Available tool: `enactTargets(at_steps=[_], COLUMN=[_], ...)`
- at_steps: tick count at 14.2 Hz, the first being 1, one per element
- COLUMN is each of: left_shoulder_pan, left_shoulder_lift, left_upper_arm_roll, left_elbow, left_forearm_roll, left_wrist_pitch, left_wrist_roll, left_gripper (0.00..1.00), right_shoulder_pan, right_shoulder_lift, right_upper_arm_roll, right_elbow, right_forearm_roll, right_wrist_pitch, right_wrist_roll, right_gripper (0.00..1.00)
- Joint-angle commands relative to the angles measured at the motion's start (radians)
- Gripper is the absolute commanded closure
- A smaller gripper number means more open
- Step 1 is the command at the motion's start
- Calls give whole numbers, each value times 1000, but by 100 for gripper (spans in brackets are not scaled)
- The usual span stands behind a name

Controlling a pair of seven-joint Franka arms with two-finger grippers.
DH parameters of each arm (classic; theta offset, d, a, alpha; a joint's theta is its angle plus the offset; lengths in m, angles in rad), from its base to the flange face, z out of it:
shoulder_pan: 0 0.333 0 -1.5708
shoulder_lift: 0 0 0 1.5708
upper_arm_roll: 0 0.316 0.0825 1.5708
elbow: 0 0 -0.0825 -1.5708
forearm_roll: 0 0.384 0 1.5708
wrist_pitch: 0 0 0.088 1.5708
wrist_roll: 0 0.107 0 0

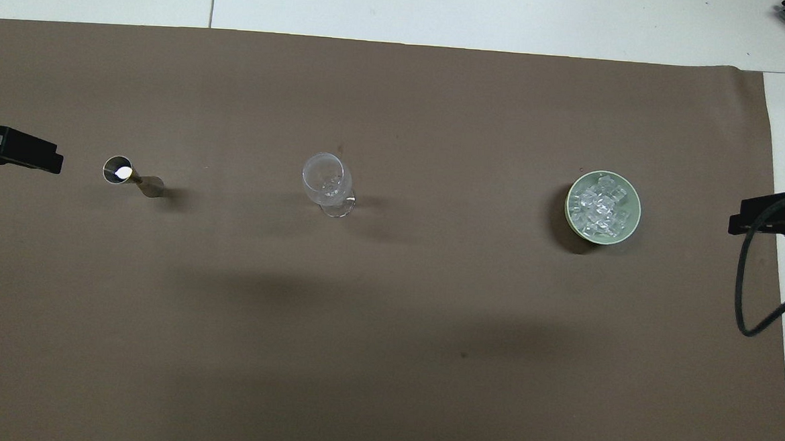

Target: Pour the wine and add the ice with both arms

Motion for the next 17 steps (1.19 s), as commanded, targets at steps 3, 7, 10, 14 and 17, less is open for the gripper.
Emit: enactTargets(at_steps=[3,7,10,14,17], left_shoulder_pan=[108,192,267,355,395], left_shoulder_lift=[42,91,150,205,268], left_upper_arm_roll=[-1,-1,-3,-3,-4], left_elbow=[8,8,-6,-12,-12], left_forearm_roll=[-74,-157,-289,-381,-473], left_wrist_pitch=[26,86,101,97,90], left_wrist_roll=[276,499,741,986,1189], left_gripper=[0,0,0,0,0], right_shoulder_pan=[-13,-13,-13,-13,-13], right_shoulder_lift=[-21,-21,-21,-21,-21], right_upper_arm_roll=[7,7,7,7,7], right_elbow=[-23,-23,-23,-23,-23], right_forearm_roll=[18,18,18,18,18], right_wrist_pitch=[-2,-2,-2,-2,-2], right_wrist_roll=[-15,-16,-15,-16,-15], right_gripper=[0,0,0,0,0])
